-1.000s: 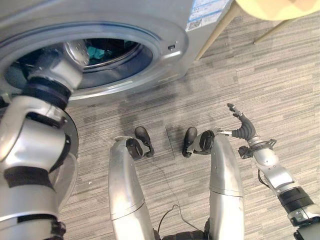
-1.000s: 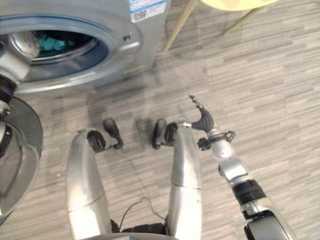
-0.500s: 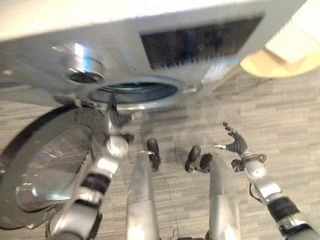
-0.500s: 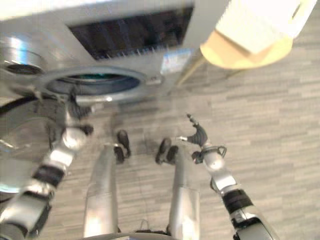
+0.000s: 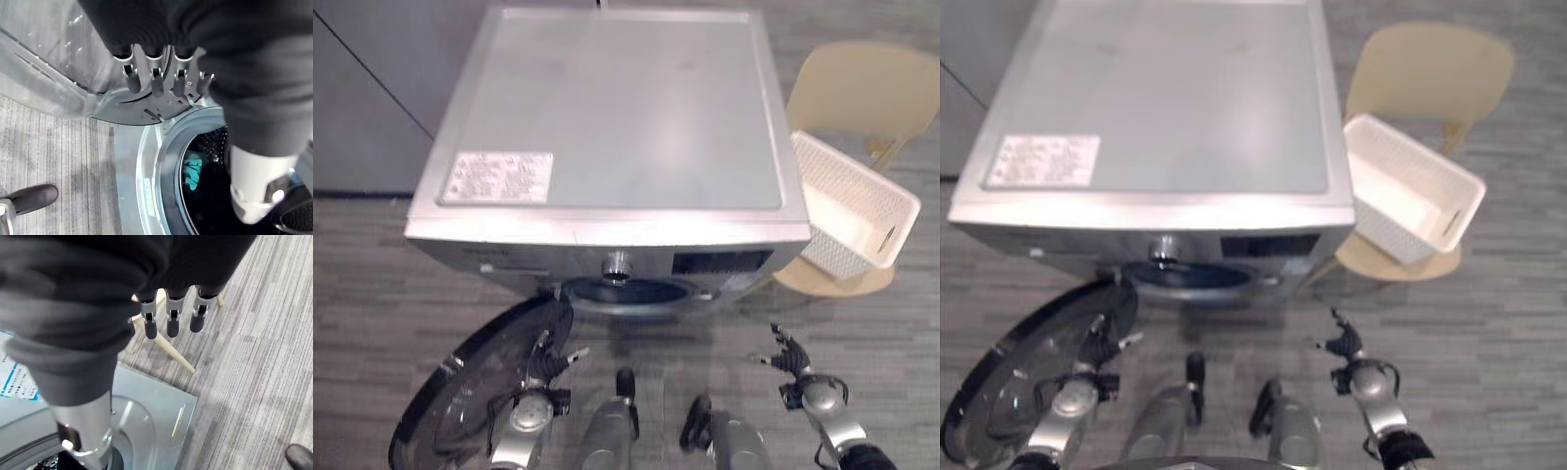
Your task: Grab the laundry basket,head to the washer,open it,put in the laundry and shut it.
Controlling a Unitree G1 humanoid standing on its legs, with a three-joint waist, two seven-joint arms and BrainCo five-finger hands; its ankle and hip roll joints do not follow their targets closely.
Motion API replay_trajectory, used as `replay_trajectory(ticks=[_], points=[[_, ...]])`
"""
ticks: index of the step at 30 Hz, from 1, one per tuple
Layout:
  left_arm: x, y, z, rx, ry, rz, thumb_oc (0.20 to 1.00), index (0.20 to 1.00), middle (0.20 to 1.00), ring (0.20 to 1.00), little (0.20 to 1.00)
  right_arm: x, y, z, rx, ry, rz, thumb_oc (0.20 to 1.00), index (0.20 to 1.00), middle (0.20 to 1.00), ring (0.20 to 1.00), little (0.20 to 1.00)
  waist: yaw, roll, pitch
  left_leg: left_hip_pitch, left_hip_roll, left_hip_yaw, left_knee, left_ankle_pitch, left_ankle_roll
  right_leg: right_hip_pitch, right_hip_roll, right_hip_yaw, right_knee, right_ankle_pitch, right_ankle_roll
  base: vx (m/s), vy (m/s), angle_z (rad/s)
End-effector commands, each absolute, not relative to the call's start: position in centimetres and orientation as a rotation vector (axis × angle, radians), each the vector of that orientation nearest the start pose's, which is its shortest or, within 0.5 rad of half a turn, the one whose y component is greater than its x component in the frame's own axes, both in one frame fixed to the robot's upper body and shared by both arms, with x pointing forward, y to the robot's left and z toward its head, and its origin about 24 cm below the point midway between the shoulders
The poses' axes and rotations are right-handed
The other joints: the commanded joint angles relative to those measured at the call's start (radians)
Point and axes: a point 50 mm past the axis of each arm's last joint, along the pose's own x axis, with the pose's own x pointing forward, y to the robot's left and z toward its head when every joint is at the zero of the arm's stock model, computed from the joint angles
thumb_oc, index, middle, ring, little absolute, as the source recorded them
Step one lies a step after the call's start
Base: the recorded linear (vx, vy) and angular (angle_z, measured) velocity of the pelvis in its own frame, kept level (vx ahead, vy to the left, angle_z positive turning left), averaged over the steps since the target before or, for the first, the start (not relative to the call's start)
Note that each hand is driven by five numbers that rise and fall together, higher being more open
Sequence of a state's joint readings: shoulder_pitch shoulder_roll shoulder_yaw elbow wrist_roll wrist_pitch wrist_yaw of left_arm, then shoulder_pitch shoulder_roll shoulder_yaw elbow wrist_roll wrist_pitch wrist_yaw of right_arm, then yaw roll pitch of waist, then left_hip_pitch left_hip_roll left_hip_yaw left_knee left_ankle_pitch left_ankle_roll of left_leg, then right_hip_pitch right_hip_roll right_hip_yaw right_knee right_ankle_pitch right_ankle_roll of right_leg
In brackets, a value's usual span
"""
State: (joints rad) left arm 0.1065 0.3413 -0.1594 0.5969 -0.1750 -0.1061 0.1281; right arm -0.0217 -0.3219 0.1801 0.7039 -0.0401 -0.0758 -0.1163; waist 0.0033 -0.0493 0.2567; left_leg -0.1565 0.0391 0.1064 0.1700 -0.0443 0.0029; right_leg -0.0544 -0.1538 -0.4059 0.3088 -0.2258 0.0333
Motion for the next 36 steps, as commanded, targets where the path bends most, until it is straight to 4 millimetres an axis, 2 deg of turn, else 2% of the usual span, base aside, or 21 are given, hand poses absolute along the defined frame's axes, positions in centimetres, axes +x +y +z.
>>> replay_trajectory(ticks=[1, 3, 4, 5, 9, 10, 12, 13, 14, 16, 17, 19, 21, 22, 23, 24, 25, 30, 33, 34, 36], points=[[16.9, 23.7, -8.9, 0.279, 0.611, 0.098, 1.000, 1.000, 1.000, 1.000, 1.000, 19.5, -24.0, -8.7, -0.474, 0.614, -0.034, 1.000, 1.000, 1.000, 1.000, 1.000, -0.009, 0.009, -0.073, 0.063, 0.001, 0.028, -0.092, -0.014, -0.019, -0.018, 0.001, 0.062, -0.125, 0.117, 0.080, 0.12, 0.084, -0.24], [16.4, 23.8, -9.2, 0.289, 0.633, 0.092, 1.000, 1.000, 1.000, 1.000, 1.000, 19.0, -24.1, -9.1, -0.471, 0.635, -0.036, 1.000, 1.000, 1.000, 1.000, 1.000, -0.010, 0.009, -0.090, 0.089, -0.005, 0.034, -0.118, -0.008, -0.019, 0.006, 0.004, 0.063, -0.155, 0.128, 0.086, 0.13, 0.113, -0.21], [15.3, 23.9, -10.1, 0.299, 0.684, 0.101, 1.000, 1.000, 1.000, 1.000, 1.000, 17.7, -24.2, -10.0, -0.470, 0.693, -0.041, 1.000, 1.000, 1.000, 1.000, 1.000, -0.009, 0.011, -0.118, 0.153, -0.021, 0.049, -0.184, -0.002, -0.015, 0.055, 0.013, 0.082, -0.220, 0.152, 0.104, 0.10, 0.152, -0.06], [15.1, 23.9, -10.3, 0.307, 0.699, 0.097, 1.000, 1.000, 1.000, 1.000, 1.000, 17.5, -24.3, -10.2, -0.472, 0.702, -0.048, 1.000, 1.000, 1.000, 1.000, 1.000, -0.011, 0.013, -0.121, 0.167, -0.022, 0.055, -0.204, 0.001, -0.014, 0.056, 0.011, 0.086, -0.224, 0.162, 0.112, 0.09, 0.183, -0.23], [16.0, 24.2, -10.0, 0.361, 0.680, 0.074, 1.000, 1.000, 1.000, 1.000, 1.000, 17.4, -24.0, -10.3, -0.478, 0.704, -0.041, 1.000, 1.000, 1.000, 1.000, 1.000, -0.014, 0.019, -0.094, 0.166, -0.014, 0.057, -0.232, 0.030, -0.005, 0.001, 0.019, 0.147, -0.140, 0.149, 0.124, -0.16, 0.053, -0.31], [17.4, 24.4, -9.1, 0.393, 0.635, 0.069, 1.000, 1.000, 1.000, 1.000, 1.000, 17.5, -23.6, -10.4, -0.470, 0.702, -0.036, 1.000, 1.000, 1.000, 1.000, 1.000, -0.022, 0.019, -0.071, 0.120, 0.000, 0.045, -0.199, 0.051, 0.001, -0.036, 0.059, 0.225, -0.034, 0.106, 0.120, -0.32, -0.011, 0.00], [18.6, 24.5, -8.4, 0.412, 0.595, 0.072, 1.000, 1.000, 1.000, 1.000, 1.000, 17.6, -23.3, -10.5, -0.473, 0.700, -0.023, 1.000, 1.000, 1.000, 1.000, 1.000, -0.017, 0.022, -0.066, 0.083, 0.010, 0.039, -0.191, 0.078, 0.001, -0.041, 0.094, 0.256, 0.031, 0.077, 0.109, -0.39, -0.061, 0.28], [19.0, 24.3, -8.1, 0.403, 0.570, 0.073, 1.000, 1.000, 1.000, 1.000, 1.000, 17.5, -23.0, -10.6, -0.474, 0.701, -0.009, 1.000, 1.000, 1.000, 1.000, 1.000, -0.005, 0.017, -0.079, 0.046, 0.011, 0.030, -0.202, 0.105, -0.003, -0.014, 0.130, 0.282, 0.056, 0.045, 0.095, -0.35, -0.136, 0.44], [19.1, 24.3, -7.9, 0.395, 0.559, 0.082, 1.000, 1.000, 1.000, 1.000, 1.000, 17.5, -22.9, -10.6, -0.471, 0.695, -0.010, 1.000, 1.000, 1.000, 1.000, 1.000, 0.007, 0.010, -0.087, 0.014, 0.010, 0.025, -0.201, 0.120, -0.005, 0.017, 0.153, 0.301, 0.027, 0.027, 0.086, -0.33, -0.160, 0.49], [19.4, 24.1, -7.5, 0.374, 0.534, 0.093, 1.000, 1.000, 1.000, 1.000, 1.000, 17.9, -22.8, -10.4, -0.467, 0.685, -0.006, 1.000, 1.000, 1.000, 1.000, 1.000, 0.031, -0.002, -0.085, -0.038, 0.007, 0.025, -0.198, 0.164, -0.026, 0.076, 0.159, 0.303, -0.091, 0.000, 0.055, -0.33, -0.197, 0.14], [19.6, 23.8, -7.6, 0.369, 0.534, 0.088, 1.000, 1.000, 1.000, 1.000, 1.000, 18.1, -22.9, -10.3, -0.468, 0.683, -0.014, 1.000, 1.000, 1.000, 1.000, 1.000, 0.048, 0.006, -0.081, -0.087, 0.024, 0.013, -0.202, 0.220, -0.066, 0.104, 0.180, 0.308, -0.195, -0.006, 0.032, -0.40, -0.235, 0.28], [19.7, 23.0, -7.6, 0.345, 0.526, 0.080, 1.000, 1.000, 1.000, 1.000, 1.000, 18.3, -23.6, -10.2, -0.500, 0.688, -0.019, 1.000, 1.000, 1.000, 1.000, 1.000, 0.055, 0.036, -0.051, -0.119, 0.045, -0.016, -0.220, 0.270, -0.113, 0.096, 0.197, 0.284, -0.225, 0.013, 0.016, -0.47, -0.152, 0.62], [19.7, 22.8, -7.6, 0.345, 0.523, 0.066, 1.000, 1.000, 1.000, 1.000, 1.000, 18.1, -24.1, -10.2, -0.516, 0.699, -0.027, 1.000, 1.000, 1.000, 1.000, 1.000, 0.045, 0.029, -0.037, -0.122, 0.032, -0.031, -0.167, 0.218, -0.092, 0.074, 0.171, 0.252, -0.234, 0.045, 0.021, -0.42, -0.016, 0.71], [19.6, 22.8, -7.4, 0.367, 0.511, 0.041, 1.000, 1.000, 1.000, 1.000, 1.000, 17.5, -24.4, -10.4, -0.505, 0.717, -0.037, 1.000, 1.000, 1.000, 1.000, 1.000, 0.026, 0.006, -0.042, -0.080, 0.014, -0.043, -0.054, 0.101, -0.063, 0.059, 0.125, 0.221, -0.252, 0.073, 0.022, -0.34, 0.041, 0.84], [19.7, 22.8, -7.2, 0.370, 0.503, 0.037, 1.000, 1.000, 1.000, 1.000, 1.000, 17.3, -24.4, -10.6, -0.502, 0.723, -0.039, 1.000, 1.000, 1.000, 1.000, 1.000, 0.018, 0.001, -0.046, -0.055, 0.007, -0.049, -0.028, 0.060, -0.061, 0.053, 0.113, 0.212, -0.256, 0.081, 0.023, -0.25, 0.044, 0.90], [19.7, 22.8, -7.2, 0.370, 0.503, 0.037, 1.000, 1.000, 1.000, 1.000, 1.000, 17.3, -24.4, -10.6, -0.502, 0.723, -0.039, 1.000, 1.000, 1.000, 1.000, 1.000, 0.016, 0.001, -0.048, -0.059, 0.007, -0.051, -0.028, 0.062, -0.061, 0.051, 0.113, 0.210, -0.257, 0.083, 0.023, -0.07, 0.137, 0.71], [20.1, 22.5, -6.7, 0.381, 0.472, 0.022, 1.000, 1.000, 1.000, 1.000, 1.000, 16.6, -24.6, -11.1, -0.492, 0.761, -0.053, 1.000, 1.000, 1.000, 1.000, 1.000, -0.007, 0.010, -0.075, 0.034, 0.005, -0.061, -0.064, 0.024, -0.056, 0.042, 0.105, 0.194, -0.266, 0.093, 0.032, -0.01, 0.121, 0.55], [21.4, 22.2, -4.9, 0.444, 0.381, -0.010, 1.000, 1.000, 1.000, 1.000, 1.000, 16.2, -24.9, -11.3, -0.480, 0.781, -0.068, 1.000, 1.000, 1.000, 1.000, 1.000, -0.020, 0.016, -0.104, 0.070, -0.003, -0.055, -0.140, 0.030, -0.048, 0.057, 0.094, 0.178, -0.271, 0.104, 0.047, 0.06, 0.141, 0.59], [22.4, 22.8, -3.3, 0.517, 0.308, -0.015, 1.000, 1.000, 1.000, 1.000, 1.000, 15.8, -24.7, -11.5, -0.475, 0.789, -0.062, 1.000, 1.000, 1.000, 1.000, 1.000, -0.025, 0.011, -0.116, 0.097, -0.015, -0.051, -0.169, 0.026, -0.038, 0.073, 0.080, 0.176, -0.269, 0.106, 0.061, 0.10, 0.187, 0.08], [23.2, 23.5, -1.9, 0.583, 0.246, 0.000, 1.000, 1.000, 1.000, 1.000, 1.000, 15.6, -24.6, -11.6, -0.474, 0.791, -0.054, 1.000, 1.000, 1.000, 1.000, 1.000, -0.028, 0.010, -0.118, 0.108, -0.023, -0.048, -0.178, 0.020, -0.031, 0.069, 0.070, 0.181, -0.253, 0.108, 0.071, 0.03, 0.106, -0.42], [23.6, 23.8, -1.1, 0.616, 0.214, 0.004, 1.000, 1.000, 1.000, 1.000, 1.000, 15.5, -24.5, -11.6, -0.472, 0.791, -0.049, 1.000, 1.000, 1.000, 1.000, 1.000, -0.027, 0.006, -0.118, 0.113, -0.027, -0.044, -0.182, 0.017, -0.027, 0.068, 0.066, 0.184, -0.243, 0.108, 0.078, 0.05, 0.125, -0.27]])
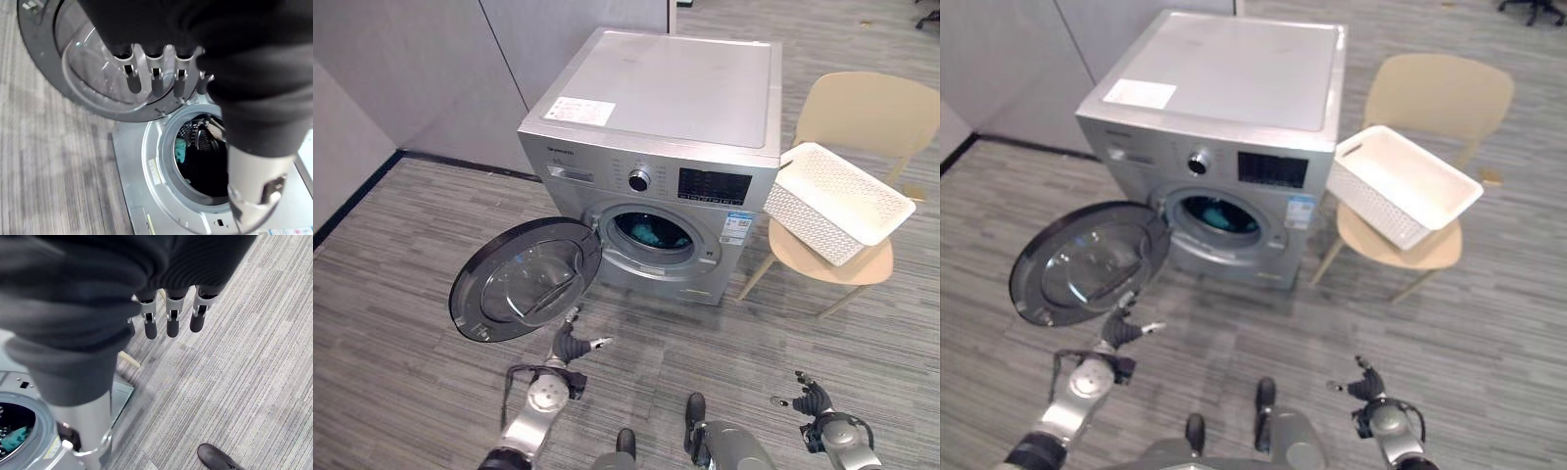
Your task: Grab the laundry basket,head to the washer,open it,put in the laundry and shut it.
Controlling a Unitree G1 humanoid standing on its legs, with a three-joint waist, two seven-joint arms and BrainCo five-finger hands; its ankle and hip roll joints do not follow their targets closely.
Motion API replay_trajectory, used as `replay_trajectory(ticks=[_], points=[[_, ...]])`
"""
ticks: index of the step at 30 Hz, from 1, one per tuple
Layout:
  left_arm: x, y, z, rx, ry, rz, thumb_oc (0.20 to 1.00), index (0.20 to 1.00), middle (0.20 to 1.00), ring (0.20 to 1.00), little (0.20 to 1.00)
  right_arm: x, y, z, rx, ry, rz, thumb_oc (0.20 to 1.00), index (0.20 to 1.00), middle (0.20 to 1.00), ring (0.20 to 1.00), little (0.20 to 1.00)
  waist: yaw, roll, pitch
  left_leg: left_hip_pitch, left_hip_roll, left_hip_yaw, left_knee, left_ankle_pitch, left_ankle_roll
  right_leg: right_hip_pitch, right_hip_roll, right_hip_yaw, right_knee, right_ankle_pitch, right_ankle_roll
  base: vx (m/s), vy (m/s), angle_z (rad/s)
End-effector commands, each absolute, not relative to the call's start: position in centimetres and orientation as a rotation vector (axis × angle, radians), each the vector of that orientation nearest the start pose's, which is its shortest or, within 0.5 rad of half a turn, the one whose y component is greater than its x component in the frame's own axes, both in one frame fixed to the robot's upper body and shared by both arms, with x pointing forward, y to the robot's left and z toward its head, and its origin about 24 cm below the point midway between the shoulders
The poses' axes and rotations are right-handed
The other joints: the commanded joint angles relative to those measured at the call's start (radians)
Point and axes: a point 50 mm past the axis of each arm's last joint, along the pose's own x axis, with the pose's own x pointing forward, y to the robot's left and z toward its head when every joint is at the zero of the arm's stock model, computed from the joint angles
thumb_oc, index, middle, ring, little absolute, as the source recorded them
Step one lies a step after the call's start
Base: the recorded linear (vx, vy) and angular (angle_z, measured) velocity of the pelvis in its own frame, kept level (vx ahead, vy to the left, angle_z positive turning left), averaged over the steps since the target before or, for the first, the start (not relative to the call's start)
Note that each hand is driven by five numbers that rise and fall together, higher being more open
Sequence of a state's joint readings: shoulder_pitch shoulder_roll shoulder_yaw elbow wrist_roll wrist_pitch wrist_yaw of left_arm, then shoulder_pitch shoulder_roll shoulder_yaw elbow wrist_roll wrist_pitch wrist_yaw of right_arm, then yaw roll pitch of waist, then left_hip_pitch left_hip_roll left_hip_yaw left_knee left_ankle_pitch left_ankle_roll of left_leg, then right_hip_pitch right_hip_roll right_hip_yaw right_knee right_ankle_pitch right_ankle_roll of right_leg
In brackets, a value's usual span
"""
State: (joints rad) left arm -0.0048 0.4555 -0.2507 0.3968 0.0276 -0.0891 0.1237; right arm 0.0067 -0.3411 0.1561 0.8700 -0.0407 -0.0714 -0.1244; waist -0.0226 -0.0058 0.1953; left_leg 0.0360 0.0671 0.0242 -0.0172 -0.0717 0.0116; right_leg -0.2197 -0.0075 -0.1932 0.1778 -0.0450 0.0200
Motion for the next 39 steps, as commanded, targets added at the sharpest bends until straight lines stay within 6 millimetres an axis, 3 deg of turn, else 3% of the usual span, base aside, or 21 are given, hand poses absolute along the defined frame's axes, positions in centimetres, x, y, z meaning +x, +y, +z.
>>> replay_trajectory(ticks=[1, 2, 5, 8, 9, 14, 15, 16, 18, 22, 24, 27, 28, 32, 34, 35, 36, 37, 39], points=[[24.0, 24.4, -0.5, 0.648, 0.191, 0.020, 1.000, 1.000, 1.000, 1.000, 1.000, 15.5, -24.4, -11.6, -0.473, 0.790, -0.041, 1.000, 1.000, 1.000, 1.000, 1.000, -0.002, -0.039, -0.059, -0.075, -0.059, 0.042, 0.002, 0.041, -0.032, 0.233, -0.085, -0.023, -0.104, -0.075, 0.095, 0.05, 0.129, -0.14], [24.3, 24.7, 0.0, 0.671, 0.175, 0.030, 1.000, 1.000, 1.000, 1.000, 1.000, 15.4, -24.4, -11.6, -0.473, 0.790, -0.037, 1.000, 1.000, 1.000, 1.000, 1.000, -0.003, -0.041, -0.061, -0.071, -0.061, 0.046, -0.001, 0.039, -0.030, 0.230, -0.088, -0.020, -0.096, -0.075, 0.098, 0.08, 0.157, 0.06], [26.6, 27.7, 3.8, 0.870, 0.081, 0.115, 1.000, 1.000, 1.000, 1.000, 1.000, 15.3, -24.2, -11.5, -0.475, 0.779, -0.008, 1.000, 1.000, 1.000, 1.000, 1.000, -0.010, -0.050, -0.073, -0.055, -0.072, 0.062, -0.018, 0.030, -0.020, 0.224, -0.097, -0.007, -0.082, -0.068, 0.116, 0.08, 0.133, 0.00], [27.6, 29.1, 5.4, 0.969, 0.055, 0.156, 1.000, 1.000, 1.000, 1.000, 1.000, 15.3, -24.2, -11.5, -0.485, 0.781, 0.009, 1.000, 1.000, 1.000, 1.000, 1.000, -0.015, -0.051, -0.074, -0.051, -0.073, 0.072, -0.023, 0.029, -0.017, 0.217, -0.098, -0.002, -0.079, -0.062, 0.123, 0.06, 0.075, -0.14], [28.7, 31.9, 7.3, 1.086, 0.081, 0.236, 1.000, 1.000, 1.000, 1.000, 1.000, 15.4, -24.5, -11.3, -0.500, 0.776, 0.026, 1.000, 1.000, 1.000, 1.000, 1.000, -0.023, -0.051, -0.075, -0.055, -0.074, 0.080, -0.029, 0.031, -0.014, 0.202, -0.097, 0.008, -0.074, -0.053, 0.130, 0.05, 0.068, -0.20], [29.0, 36.4, 8.8, 1.251, 0.222, 0.332, 1.000, 1.000, 1.000, 1.000, 1.000, 15.6, -24.7, -10.9, -0.529, 0.762, 0.057, 1.000, 1.000, 1.000, 1.000, 1.000, -0.036, -0.052, -0.065, -0.077, -0.073, 0.095, -0.042, 0.040, -0.010, 0.166, -0.096, 0.020, -0.074, -0.041, 0.139, 0.01, 0.053, -0.18], [29.1, 36.4, 8.9, 1.251, 0.220, 0.331, 1.000, 1.000, 1.000, 1.000, 1.000, 15.6, -24.7, -10.9, -0.528, 0.762, 0.056, 1.000, 1.000, 1.000, 1.000, 1.000, -0.035, -0.052, -0.065, -0.079, -0.073, 0.095, -0.041, 0.040, -0.010, 0.165, -0.096, 0.020, -0.074, -0.041, 0.139, -0.05, 0.048, -0.12], [28.9, 38.2, 8.9, 1.298, 0.318, 0.355, 1.000, 1.000, 1.000, 1.000, 1.000, 15.8, -24.6, -10.9, -0.546, 0.762, 0.078, 1.000, 1.000, 1.000, 1.000, 1.000, -0.044, -0.055, -0.050, -0.104, -0.068, 0.100, -0.042, 0.048, -0.010, 0.138, -0.096, 0.022, -0.073, -0.034, 0.141, -0.07, 0.045, -0.08], [28.9, 39.6, 9.7, 1.342, 0.377, 0.380, 1.000, 1.000, 1.000, 1.000, 1.000, 16.1, -24.7, -10.8, -0.563, 0.754, 0.093, 1.000, 1.000, 1.000, 1.000, 1.000, -0.047, -0.060, -0.039, -0.134, -0.063, 0.103, -0.040, 0.055, -0.010, 0.110, -0.094, 0.025, -0.071, -0.027, 0.141, -0.06, 0.042, -0.05], [29.4, 40.5, 11.3, 1.366, 0.382, 0.426, 1.000, 1.000, 1.000, 1.000, 1.000, 16.5, -24.6, -10.6, -0.574, 0.737, 0.103, 1.000, 1.000, 1.000, 1.000, 1.000, -0.049, -0.071, -0.023, -0.171, -0.058, 0.103, -0.035, 0.062, -0.009, 0.077, -0.094, 0.024, -0.071, -0.014, 0.144, -0.06, 0.015, 0.00], [29.6, 41.8, 13.8, 1.347, 0.373, 0.534, 1.000, 1.000, 1.000, 1.000, 1.000, 17.4, -24.2, -10.2, -0.567, 0.701, 0.109, 1.000, 1.000, 1.000, 1.000, 1.000, -0.051, -0.099, 0.000, -0.246, -0.041, 0.096, -0.018, 0.078, -0.011, 0.020, -0.089, 0.025, -0.078, 0.013, 0.147, -0.09, -0.013, -0.03], [29.7, 42.1, 14.4, 1.323, 0.376, 0.567, 1.000, 1.000, 1.000, 1.000, 1.000, 17.9, -23.8, -10.0, -0.561, 0.686, 0.117, 1.000, 1.000, 1.000, 1.000, 1.000, -0.050, -0.111, 0.012, -0.269, -0.035, 0.093, -0.011, 0.081, -0.012, 0.004, -0.089, 0.023, -0.080, 0.019, 0.148, -0.04, 0.001, -0.01], [29.6, 42.5, 14.3, 1.316, 0.409, 0.573, 1.000, 1.000, 1.000, 1.000, 1.000, 18.8, -23.2, -9.8, -0.548, 0.660, 0.129, 1.000, 1.000, 1.000, 1.000, 1.000, -0.047, -0.129, 0.030, -0.295, -0.030, 0.089, -0.006, 0.084, -0.015, -0.016, -0.090, 0.023, -0.078, 0.022, 0.146, -0.04, -0.006, -0.02], [29.6, 41.5, 11.8, 1.246, 0.446, 0.532, 1.000, 1.000, 1.000, 1.000, 1.000, 18.9, -22.6, -10.1, -0.537, 0.670, 0.142, 1.000, 1.000, 1.000, 1.000, 1.000, -0.042, -0.141, 0.039, -0.300, -0.030, 0.085, 0.003, 0.079, -0.017, -0.021, -0.092, 0.011, -0.079, 0.020, 0.141, -0.01, 0.000, 0.07], [30.2, 38.7, 8.6, 1.075, 0.388, 0.474, 1.000, 1.000, 1.000, 1.000, 1.000, 18.8, -22.5, -10.2, -0.533, 0.673, 0.128, 1.000, 1.000, 1.000, 1.000, 1.000, -0.030, -0.133, 0.047, -0.286, -0.034, 0.087, -0.001, 0.075, -0.018, -0.010, -0.098, 0.005, -0.077, 0.012, 0.136, -0.02, -0.004, -0.07], [30.2, 36.0, 6.0, 0.912, 0.347, 0.440, 1.000, 1.000, 1.000, 1.000, 1.000, 18.7, -22.2, -10.3, -0.526, 0.677, 0.121, 1.000, 1.000, 1.000, 1.000, 1.000, -0.022, -0.129, 0.050, -0.275, -0.040, 0.087, 0.001, 0.069, -0.016, -0.003, -0.100, 0.003, -0.071, 0.002, 0.130, 0.01, -0.001, 0.04], [29.0, 31.1, 1.3, 0.685, 0.331, 0.358, 1.000, 1.000, 1.000, 1.000, 1.000, 18.7, -22.1, -10.4, -0.522, 0.683, 0.099, 1.000, 1.000, 1.000, 1.000, 1.000, -0.008, -0.117, 0.056, -0.246, -0.050, 0.090, 0.002, 0.060, -0.013, 0.017, -0.103, 0.003, -0.059, -0.015, 0.120, 0.00, 0.000, 0.00], [28.4, 29.7, 0.4, 0.642, 0.319, 0.330, 1.000, 1.000, 1.000, 1.000, 1.000, 18.8, -22.0, -10.4, -0.523, 0.680, 0.091, 1.000, 1.000, 1.000, 1.000, 1.000, -0.005, -0.111, 0.053, -0.240, -0.053, 0.092, -0.001, 0.060, -0.011, 0.020, -0.103, 0.003, -0.059, -0.017, 0.118, 0.05, -0.010, 0.04], [27.6, 24.1, -0.8, 0.513, 0.246, 0.161, 1.000, 1.000, 1.000, 1.000, 1.000, 18.8, -22.3, -10.1, -0.530, 0.676, 0.068, 1.000, 1.000, 1.000, 1.000, 1.000, 0.001, -0.090, 0.053, -0.207, -0.060, 0.098, -0.004, 0.055, -0.009, 0.046, -0.107, 0.004, -0.061, -0.027, 0.113, 0.03, -0.035, 0.06]])
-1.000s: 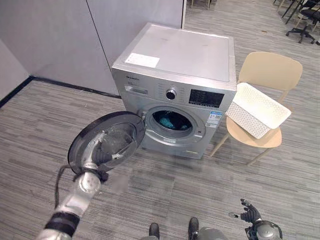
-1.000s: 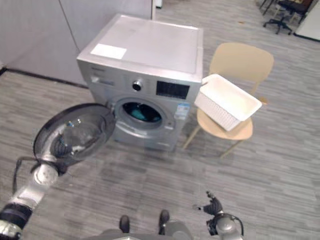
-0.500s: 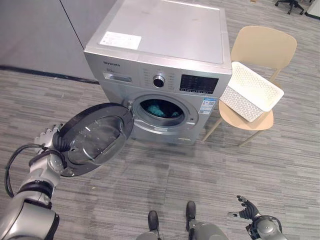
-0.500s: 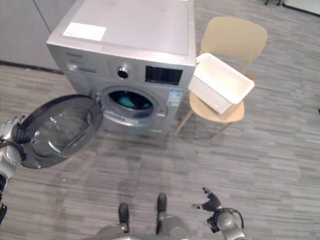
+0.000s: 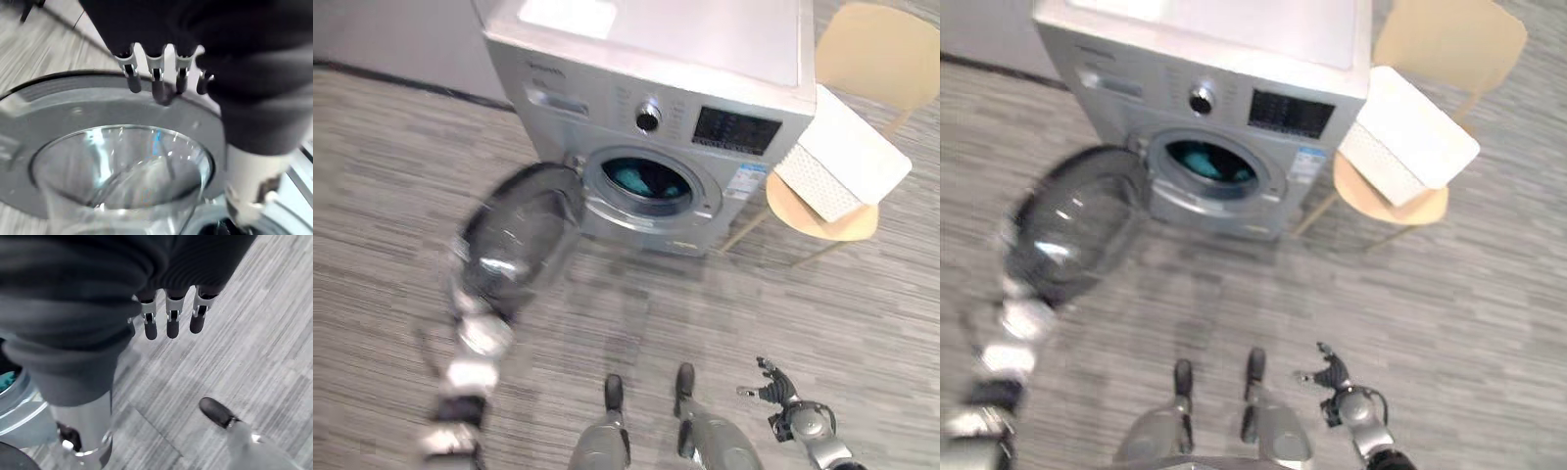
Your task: Grab the laundry basket,head to the washer,open it,put in the laundry and shut it.
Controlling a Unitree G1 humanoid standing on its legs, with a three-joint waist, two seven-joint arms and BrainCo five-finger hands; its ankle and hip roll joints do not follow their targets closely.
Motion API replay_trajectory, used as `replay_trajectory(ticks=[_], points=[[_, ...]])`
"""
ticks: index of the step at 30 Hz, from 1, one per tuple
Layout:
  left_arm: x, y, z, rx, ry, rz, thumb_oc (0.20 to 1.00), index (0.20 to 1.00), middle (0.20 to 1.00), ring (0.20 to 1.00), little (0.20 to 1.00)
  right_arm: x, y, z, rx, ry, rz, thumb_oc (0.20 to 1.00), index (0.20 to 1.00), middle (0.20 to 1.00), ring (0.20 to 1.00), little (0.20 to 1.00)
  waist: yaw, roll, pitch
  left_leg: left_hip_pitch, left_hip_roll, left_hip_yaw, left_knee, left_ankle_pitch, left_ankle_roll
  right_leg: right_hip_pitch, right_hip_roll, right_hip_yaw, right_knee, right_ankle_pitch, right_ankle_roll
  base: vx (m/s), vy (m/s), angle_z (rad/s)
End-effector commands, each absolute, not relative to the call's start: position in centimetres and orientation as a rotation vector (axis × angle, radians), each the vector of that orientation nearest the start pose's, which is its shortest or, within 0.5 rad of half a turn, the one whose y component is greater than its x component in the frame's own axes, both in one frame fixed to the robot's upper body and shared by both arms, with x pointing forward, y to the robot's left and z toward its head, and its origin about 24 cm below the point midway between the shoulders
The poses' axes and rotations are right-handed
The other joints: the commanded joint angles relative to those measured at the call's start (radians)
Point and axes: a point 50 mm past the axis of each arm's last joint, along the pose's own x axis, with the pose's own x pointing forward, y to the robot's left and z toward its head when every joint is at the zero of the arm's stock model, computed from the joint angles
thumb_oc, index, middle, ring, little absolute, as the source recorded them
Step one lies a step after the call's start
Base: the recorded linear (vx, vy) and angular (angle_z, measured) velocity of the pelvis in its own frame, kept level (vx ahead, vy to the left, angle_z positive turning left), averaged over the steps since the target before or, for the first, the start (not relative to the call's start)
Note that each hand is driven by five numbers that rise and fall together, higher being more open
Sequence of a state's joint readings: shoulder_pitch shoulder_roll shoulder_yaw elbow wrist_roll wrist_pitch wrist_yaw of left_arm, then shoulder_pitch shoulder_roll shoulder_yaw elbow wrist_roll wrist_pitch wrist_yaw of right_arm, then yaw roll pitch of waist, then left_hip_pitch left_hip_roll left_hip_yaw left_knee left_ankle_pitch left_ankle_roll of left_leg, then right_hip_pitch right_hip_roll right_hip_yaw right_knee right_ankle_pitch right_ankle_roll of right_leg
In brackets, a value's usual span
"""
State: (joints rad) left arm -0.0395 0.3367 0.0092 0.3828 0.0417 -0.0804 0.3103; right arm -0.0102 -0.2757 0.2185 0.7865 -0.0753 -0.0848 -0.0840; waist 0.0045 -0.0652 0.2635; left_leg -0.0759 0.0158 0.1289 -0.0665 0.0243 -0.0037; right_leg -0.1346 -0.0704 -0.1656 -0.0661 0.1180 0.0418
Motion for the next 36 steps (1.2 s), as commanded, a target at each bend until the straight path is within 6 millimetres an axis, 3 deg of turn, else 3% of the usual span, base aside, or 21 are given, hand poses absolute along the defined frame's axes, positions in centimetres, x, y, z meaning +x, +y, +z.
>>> replay_trajectory(ticks=[1, 4, 6, 8, 9, 10, 13, 14, 15, 17, 21, 26, 28, 29, 30, 31, 32, 33, 34, 35, 36], points=[[27.6, 23.1, -0.6, 0.491, 0.222, 0.130, 1.000, 1.000, 1.000, 1.000, 1.000, 18.7, -22.4, -10.1, -0.535, 0.680, 0.064, 1.000, 1.000, 1.000, 1.000, 1.000, -0.027, -0.024, -0.014, -0.089, -0.009, -0.004, 0.046, -0.042, 0.008, -0.035, -0.044, -0.021, 0.182, -0.191, 0.091, 0.01, -0.025, 0.05], [28.2, 20.8, 0.6, 0.463, 0.138, 0.057, 1.000, 1.000, 1.000, 1.000, 1.000, 18.6, -22.5, -10.1, -0.542, 0.675, 0.061, 1.000, 1.000, 1.000, 1.000, 1.000, -0.033, -0.010, -0.016, -0.082, -0.009, 0.004, 0.042, -0.037, 0.008, -0.032, -0.042, -0.013, 0.174, -0.186, 0.090, 0.00, -0.019, -0.18], [29.7, 18.8, 2.5, 0.427, 0.046, 0.020, 1.000, 1.000, 1.000, 1.000, 1.000, 18.7, -22.9, -9.7, -0.553, 0.659, 0.048, 1.000, 1.000, 1.000, 1.000, 1.000, -0.054, 0.004, -0.013, -0.082, -0.009, 0.017, 0.035, -0.031, 0.008, -0.040, -0.040, 0.003, 0.170, -0.185, 0.090, -0.04, 0.008, -0.23], [33.2, 17.7, 5.9, 0.482, -0.061, 0.037, 1.000, 1.000, 1.000, 1.000, 1.000, 19.3, -23.3, -9.3, -0.583, 0.641, 0.054, 1.000, 1.000, 1.000, 1.000, 1.000, -0.086, 0.016, -0.009, -0.100, -0.005, 0.037, 0.020, -0.017, 0.007, -0.085, -0.035, 0.029, 0.178, -0.175, 0.092, -0.08, 0.046, -0.55], [35.1, 17.7, 9.1, 0.530, -0.155, 0.061, 1.000, 1.000, 1.000, 1.000, 1.000, 19.6, -23.9, -8.8, -0.618, 0.624, 0.056, 1.000, 1.000, 1.000, 1.000, 1.000, -0.105, 0.025, -0.005, -0.113, -0.003, 0.051, 0.010, -0.009, 0.006, -0.111, -0.034, 0.047, 0.176, -0.164, 0.096, -0.05, 0.081, -0.71], [36.7, 18.9, 13.2, 0.641, -0.261, 0.111, 1.000, 1.000, 1.000, 1.000, 1.000, 19.6, -24.5, -8.4, -0.640, 0.613, 0.060, 1.000, 1.000, 1.000, 1.000, 1.000, -0.128, 0.032, 0.000, -0.135, -0.003, 0.073, 0.008, -0.004, 0.006, -0.142, -0.038, 0.069, 0.164, -0.145, 0.102, -0.02, 0.073, -0.55], [38.6, 21.6, 15.5, 0.785, -0.226, 0.190, 1.000, 1.000, 1.000, 1.000, 1.000, 20.1, -24.6, -8.1, -0.662, 0.602, 0.085, 1.000, 1.000, 1.000, 1.000, 1.000, -0.153, 0.036, 0.004, -0.155, 0.001, 0.085, 0.001, 0.008, 0.002, -0.177, -0.039, 0.086, 0.163, -0.135, 0.105, 0.00, 0.030, -0.42], [38.6, 21.6, 15.5, 0.785, -0.227, 0.190, 1.000, 1.000, 1.000, 1.000, 1.000, 20.1, -24.6, -8.1, -0.662, 0.602, 0.085, 1.000, 1.000, 1.000, 1.000, 1.000, -0.153, 0.036, 0.004, -0.155, 0.001, 0.085, 0.002, 0.008, 0.002, -0.177, -0.039, 0.087, 0.164, -0.135, 0.105, -0.01, 0.026, -0.56], [39.4, 23.4, 17.2, 0.844, -0.200, 0.238, 1.000, 1.000, 1.000, 1.000, 1.000, 20.3, -24.8, -7.8, -0.670, 0.591, 0.092, 1.000, 1.000, 1.000, 1.000, 1.000, -0.167, 0.039, 0.003, -0.169, 0.001, 0.089, -0.006, 0.017, -0.001, -0.197, -0.038, 0.090, 0.164, -0.130, 0.106, -0.01, 0.022, -0.32], [39.7, 25.0, 18.4, 0.893, -0.172, 0.281, 1.000, 1.000, 1.000, 1.000, 1.000, 20.5, -24.8, -7.7, -0.669, 0.582, 0.099, 1.000, 1.000, 1.000, 1.000, 1.000, -0.179, 0.040, 0.006, -0.181, 0.002, 0.093, -0.012, 0.022, -0.003, -0.212, -0.039, 0.094, 0.162, -0.124, 0.109, -0.01, 0.023, -0.18], [39.7, 26.2, 20.6, 0.927, -0.205, 0.330, 1.000, 1.000, 1.000, 1.000, 1.000, 21.1, -24.6, -7.3, -0.657, 0.556, 0.100, 1.000, 1.000, 1.000, 1.000, 1.000, -0.187, 0.038, 0.015, -0.201, 0.002, 0.096, -0.018, 0.030, -0.004, -0.236, -0.043, 0.096, 0.160, -0.114, 0.114, 0.00, 0.004, -0.07], [39.0, 24.5, 19.5, 0.887, -0.283, 0.262, 1.000, 1.000, 1.000, 1.000, 1.000, 20.6, -24.1, -7.8, -0.629, 0.569, 0.096, 1.000, 1.000, 1.000, 1.000, 1.000, -0.169, 0.039, 0.019, -0.198, 0.001, 0.094, -0.019, 0.027, -0.006, -0.228, -0.047, 0.092, 0.156, -0.114, 0.114, 0.00, 0.000, 0.00], [37.4, 22.9, 14.9, 0.805, -0.241, 0.174, 1.000, 1.000, 1.000, 1.000, 1.000, 20.0, -23.9, -8.4, -0.615, 0.595, 0.085, 1.000, 1.000, 1.000, 1.000, 1.000, -0.152, 0.040, 0.015, -0.173, 0.001, 0.088, -0.018, 0.016, -0.007, -0.201, -0.048, 0.082, 0.156, -0.125, 0.109, 0.00, -0.009, 0.02], [37.4, 22.9, 14.9, 0.805, -0.240, 0.174, 1.000, 1.000, 1.000, 1.000, 1.000, 20.0, -24.0, -8.4, -0.615, 0.596, 0.086, 1.000, 1.000, 1.000, 1.000, 1.000, -0.152, 0.040, 0.015, -0.172, 0.001, 0.088, -0.018, 0.016, -0.007, -0.200, -0.048, 0.081, 0.156, -0.125, 0.109, 0.03, -0.034, 0.04], [35.8, 22.4, 11.2, 0.752, -0.167, 0.130, 1.000, 1.000, 1.000, 1.000, 1.000, 19.5, -23.9, -8.8, -0.612, 0.618, 0.079, 1.000, 1.000, 1.000, 1.000, 1.000, -0.140, 0.042, 0.007, -0.150, -0.001, 0.083, -0.018, 0.010, -0.007, -0.170, -0.045, 0.074, 0.153, -0.135, 0.105, 0.02, -0.023, 0.03], [35.8, 22.4, 11.2, 0.752, -0.166, 0.131, 1.000, 1.000, 1.000, 1.000, 1.000, 19.5, -23.9, -8.9, -0.612, 0.618, 0.079, 1.000, 1.000, 1.000, 1.000, 1.000, -0.141, 0.042, 0.007, -0.149, -0.001, 0.083, -0.018, 0.010, -0.007, -0.169, -0.045, 0.074, 0.152, -0.135, 0.105, 0.06, -0.056, 0.06], [33.7, 22.1, 7.3, 0.673, -0.071, 0.100, 1.000, 1.000, 1.000, 1.000, 1.000, 19.3, -23.8, -9.2, -0.609, 0.638, 0.066, 1.000, 1.000, 1.000, 1.000, 1.000, -0.127, 0.045, -0.009, -0.123, -0.002, 0.077, -0.019, 0.006, -0.008, -0.133, -0.041, 0.066, 0.145, -0.143, 0.099, 0.06, -0.052, 0.11], [32.3, 22.0, 5.5, 0.635, -0.024, 0.087, 1.000, 1.000, 1.000, 1.000, 1.000, 19.2, -23.9, -9.3, -0.605, 0.644, 0.056, 1.000, 1.000, 1.000, 1.000, 1.000, -0.119, 0.045, -0.014, -0.107, -0.004, 0.074, -0.019, 0.001, -0.009, -0.113, -0.038, 0.060, 0.143, -0.148, 0.098, 0.06, -0.053, 0.20], [32.3, 22.0, 5.5, 0.635, -0.023, 0.087, 1.000, 1.000, 1.000, 1.000, 1.000, 19.2, -23.9, -9.3, -0.605, 0.644, 0.056, 1.000, 1.000, 1.000, 1.000, 1.000, -0.119, 0.045, -0.016, -0.109, -0.003, 0.075, -0.020, 0.003, -0.009, -0.115, -0.037, 0.061, 0.141, -0.146, 0.098, 0.04, -0.082, 0.20], [29.3, 22.1, 1.8, 0.548, 0.098, 0.075, 1.000, 1.000, 1.000, 1.000, 1.000, 19.1, -24.0, -9.4, -0.596, 0.658, 0.032, 1.000, 1.000, 1.000, 1.000, 1.000, -0.100, 0.046, -0.029, -0.078, -0.006, 0.064, -0.020, -0.001, -0.008, -0.068, -0.030, 0.049, 0.131, -0.155, 0.094, 0.04, -0.083, 0.20], [28.0, 22.3, 0.3, 0.522, 0.155, 0.069, 1.000, 1.000, 1.000, 1.000, 1.000, 19.2, -24.1, -9.4, -0.590, 0.660, 0.019, 1.000, 1.000, 1.000, 1.000, 1.000, -0.094, 0.046, -0.033, -0.063, -0.007, 0.060, -0.019, -0.004, -0.008, -0.049, -0.028, 0.044, 0.130, -0.162, 0.092, 0.05, -0.107, 0.19]])
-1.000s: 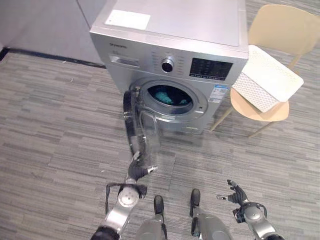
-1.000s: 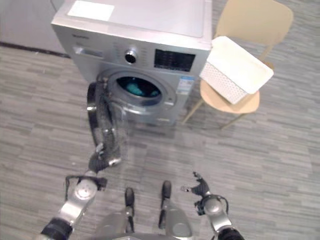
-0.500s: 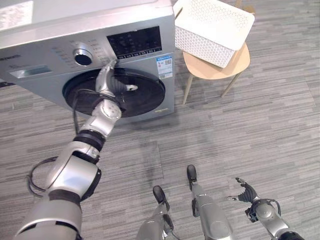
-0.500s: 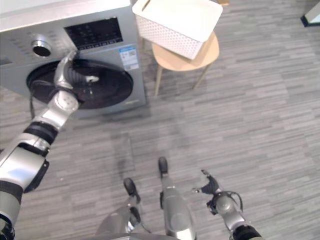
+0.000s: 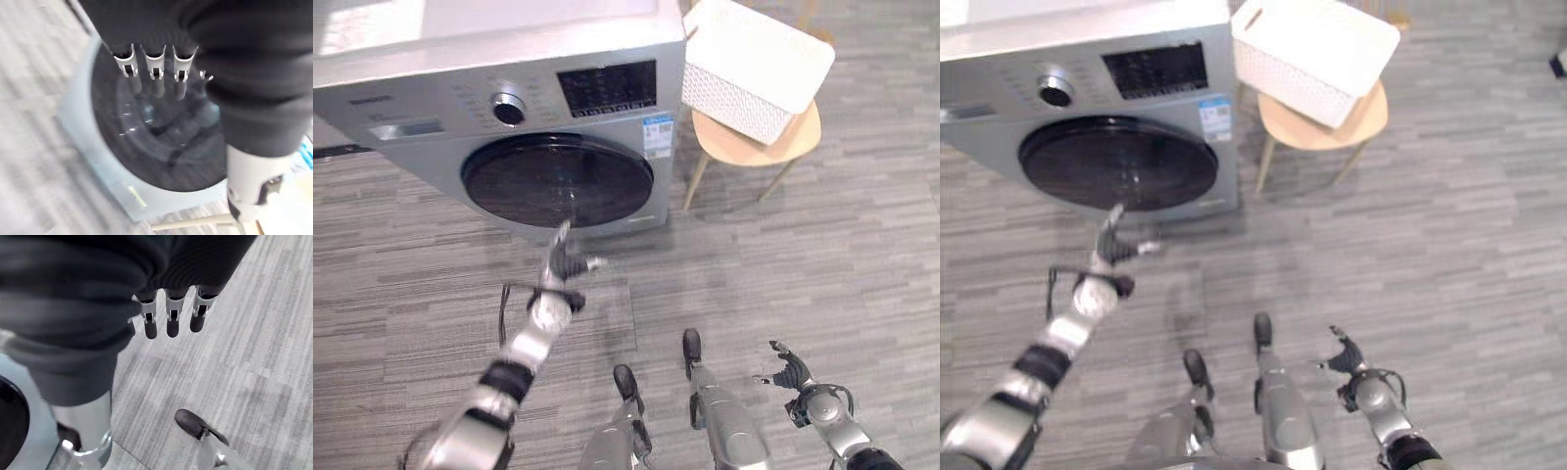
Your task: Grab the laundry basket,head to the washer,open it,put in the laundry and shut it.
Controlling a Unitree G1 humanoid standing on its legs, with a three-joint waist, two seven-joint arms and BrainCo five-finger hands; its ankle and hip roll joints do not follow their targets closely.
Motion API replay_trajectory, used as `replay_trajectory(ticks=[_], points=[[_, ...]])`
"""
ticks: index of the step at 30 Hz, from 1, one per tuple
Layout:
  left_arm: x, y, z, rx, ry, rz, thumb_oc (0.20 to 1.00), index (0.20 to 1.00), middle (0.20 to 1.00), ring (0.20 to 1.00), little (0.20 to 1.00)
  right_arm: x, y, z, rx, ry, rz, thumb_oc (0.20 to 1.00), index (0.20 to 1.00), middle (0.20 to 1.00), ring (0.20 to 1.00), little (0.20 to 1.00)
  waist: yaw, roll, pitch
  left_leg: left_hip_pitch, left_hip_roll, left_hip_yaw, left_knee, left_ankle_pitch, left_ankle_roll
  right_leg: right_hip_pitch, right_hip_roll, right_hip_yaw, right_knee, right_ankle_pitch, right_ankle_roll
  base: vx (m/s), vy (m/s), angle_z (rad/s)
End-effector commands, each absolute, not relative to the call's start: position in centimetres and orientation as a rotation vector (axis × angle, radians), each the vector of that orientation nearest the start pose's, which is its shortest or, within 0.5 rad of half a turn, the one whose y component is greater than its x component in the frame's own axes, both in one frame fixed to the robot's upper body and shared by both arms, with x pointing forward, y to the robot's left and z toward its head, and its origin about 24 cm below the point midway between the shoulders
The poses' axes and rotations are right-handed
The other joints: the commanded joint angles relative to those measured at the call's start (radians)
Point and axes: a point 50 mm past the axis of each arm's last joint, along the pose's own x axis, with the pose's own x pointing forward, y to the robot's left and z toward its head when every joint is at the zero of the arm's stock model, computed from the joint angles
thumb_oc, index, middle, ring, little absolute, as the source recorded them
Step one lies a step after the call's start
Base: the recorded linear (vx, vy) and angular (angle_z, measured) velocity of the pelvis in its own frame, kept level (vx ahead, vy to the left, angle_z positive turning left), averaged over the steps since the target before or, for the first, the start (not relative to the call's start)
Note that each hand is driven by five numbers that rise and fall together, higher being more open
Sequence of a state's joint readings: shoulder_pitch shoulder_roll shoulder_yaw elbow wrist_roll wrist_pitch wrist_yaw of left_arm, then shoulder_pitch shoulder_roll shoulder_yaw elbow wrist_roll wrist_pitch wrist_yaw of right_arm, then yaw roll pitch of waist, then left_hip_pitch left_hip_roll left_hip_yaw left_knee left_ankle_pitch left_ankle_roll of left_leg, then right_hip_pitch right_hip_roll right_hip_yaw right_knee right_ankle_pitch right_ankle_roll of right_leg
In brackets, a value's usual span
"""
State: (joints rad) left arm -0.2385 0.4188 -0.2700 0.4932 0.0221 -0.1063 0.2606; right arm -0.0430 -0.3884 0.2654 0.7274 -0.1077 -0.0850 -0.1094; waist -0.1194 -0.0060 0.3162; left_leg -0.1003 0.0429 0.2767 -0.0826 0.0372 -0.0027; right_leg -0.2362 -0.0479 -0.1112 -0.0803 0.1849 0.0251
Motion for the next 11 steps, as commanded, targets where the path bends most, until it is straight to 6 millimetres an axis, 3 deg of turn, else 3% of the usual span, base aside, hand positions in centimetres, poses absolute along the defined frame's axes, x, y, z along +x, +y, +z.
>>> replay_trajectory(ticks=[1, 4, 5, 6, 7, 9, 11], points=[[26.6, 22.7, -1.3, 0.499, 0.223, 0.073, 1.000, 1.000, 1.000, 1.000, 1.000, 19.1, -24.2, -9.5, -0.586, 0.667, 0.010, 1.000, 1.000, 1.000, 1.000, 1.000, 0.037, -0.013, -0.093, -0.025, -0.035, -0.090, -0.003, -0.018, -0.009, 0.072, -0.049, -0.017, 0.141, -0.233, 0.108, 0.04, -0.074, 0.30], [22.0, 23.5, -5.6, 0.438, 0.430, 0.069, 1.000, 1.000, 1.000, 1.000, 1.000, 19.1, -24.6, -9.4, -0.574, 0.673, -0.017, 1.000, 1.000, 1.000, 1.000, 1.000, 0.059, -0.009, -0.121, 0.005, -0.035, -0.101, -0.002, -0.016, -0.010, 0.115, -0.042, -0.034, 0.132, -0.240, 0.102, 0.01, -0.065, 0.28], [22.0, 23.5, -5.6, 0.438, 0.431, 0.069, 1.000, 1.000, 1.000, 1.000, 1.000, 19.1, -24.6, -9.4, -0.574, 0.673, -0.017, 1.000, 1.000, 1.000, 1.000, 1.000, 0.058, -0.009, -0.121, 0.007, -0.035, -0.102, -0.003, -0.016, -0.010, 0.118, -0.042, -0.035, 0.131, -0.240, 0.103, 0.01, -0.060, 0.21], [19.0, 24.0, -7.9, 0.411, 0.563, 0.068, 1.000, 1.000, 1.000, 1.000, 1.000, 19.1, -24.7, -9.3, -0.579, 0.672, -0.016, 1.000, 1.000, 1.000, 1.000, 1.000, 0.071, -0.007, -0.139, 0.027, -0.035, -0.107, 0.000, -0.016, -0.011, 0.146, -0.040, -0.047, 0.125, -0.244, 0.100, 0.02, -0.062, 0.17], [17.5, 24.3, -8.9, 0.394, 0.625, 0.073, 1.000, 1.000, 1.000, 1.000, 1.000, 18.9, -24.8, -9.4, -0.583, 0.676, -0.017, 1.000, 1.000, 1.000, 1.000, 1.000, 0.077, -0.007, -0.150, 0.040, -0.036, -0.111, 0.000, -0.020, -0.011, 0.163, -0.039, -0.053, 0.120, -0.247, 0.099, 0.01, -0.084, 0.16], [15.2, 24.6, -10.5, 0.362, 0.725, 0.095, 1.000, 1.000, 1.000, 1.000, 1.000, 18.7, -25.0, -9.4, -0.584, 0.682, -0.020, 1.000, 1.000, 1.000, 1.000, 1.000, 0.086, -0.008, -0.169, 0.058, -0.037, -0.117, 0.004, -0.024, -0.011, 0.191, -0.037, -0.062, 0.109, -0.250, 0.099, 0.00, -0.042, 0.15], [14.1, 24.7, -11.1, 0.351, 0.769, 0.103, 1.000, 1.000, 1.000, 1.000, 1.000, 18.5, -25.1, -9.4, -0.584, 0.688, -0.024, 1.000, 1.000, 1.000, 1.000, 1.000, 0.090, -0.007, -0.177, 0.070, -0.036, -0.119, 0.004, -0.028, -0.011, 0.207, -0.037, -0.066, 0.102, -0.251, 0.099, 0.01, -0.015, 0.21]])
